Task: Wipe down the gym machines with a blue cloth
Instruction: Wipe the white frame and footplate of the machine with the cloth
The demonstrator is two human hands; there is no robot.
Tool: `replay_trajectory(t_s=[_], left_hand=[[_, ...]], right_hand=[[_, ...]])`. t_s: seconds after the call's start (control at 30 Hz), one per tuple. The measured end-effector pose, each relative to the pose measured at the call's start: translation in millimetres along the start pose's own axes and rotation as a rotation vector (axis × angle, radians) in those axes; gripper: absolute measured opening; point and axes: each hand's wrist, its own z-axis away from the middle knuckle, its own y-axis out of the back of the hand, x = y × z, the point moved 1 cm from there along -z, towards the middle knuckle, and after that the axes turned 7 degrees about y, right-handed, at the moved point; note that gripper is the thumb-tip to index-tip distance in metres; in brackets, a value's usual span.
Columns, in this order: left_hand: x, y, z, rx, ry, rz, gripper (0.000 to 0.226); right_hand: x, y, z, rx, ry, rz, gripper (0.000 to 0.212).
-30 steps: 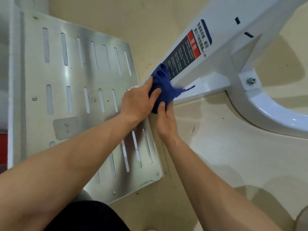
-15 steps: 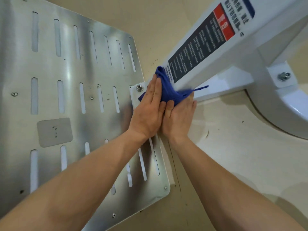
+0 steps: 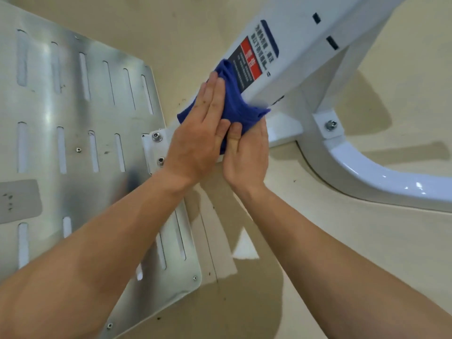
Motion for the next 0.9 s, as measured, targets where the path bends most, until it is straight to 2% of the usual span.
replay_trajectory(t_s=[0.07, 0.17, 0.27, 0.33, 0.47, 0.53, 0.77, 0.83, 0.9], left_hand=[[6.3, -0.6, 2.4, -0.034, 0.029, 0.029, 0.058], [-6.3, 3.1, 14.4, -0.074, 0.05, -0.094, 0.063], [-11.2, 5.1, 16.2, -0.098, 0.046, -0.177, 0.063], [-4.3, 7.7, 15.4, -0.119, 0.116, -0.151, 0.063], [21.7, 18.3, 6.0, -0.124, 0.222, -0.083, 0.062], [40.1, 23.2, -4.6, -0.109, 0.233, -0.086, 0.061], [80.6, 19.5, -32.1, 0.005, 0.177, 0.0, 0.06], [77.3, 18.9, -29.3, -0.003, 0.179, -0.003, 0.062], [74.0, 17.1, -25.7, -0.002, 0.184, 0.001, 0.062]], right_hand=[[-4.3, 8.2, 2.0, 0.003, -0.006, -0.042, 0.043], [-5.8, 0.7, 9.9, -0.084, -0.048, -0.134, 0.05], [-3.2, -4.9, 13.5, -0.154, -0.01, -0.172, 0.053], [0.2, -2.1, 10.9, -0.202, -0.004, -0.229, 0.052], [-6.4, 24.2, 6.5, -0.248, -0.129, -0.441, 0.022], [-15.4, 41.5, 0.5, -0.194, -0.152, -0.499, 0.023], [-22.5, 75.2, -27.6, -0.026, -0.051, -0.583, 0.036], [-17.3, 74.9, -15.4, 0.094, -0.121, -0.582, 0.047], [-16.6, 76.9, -3.3, 0.203, -0.138, -0.532, 0.046]])
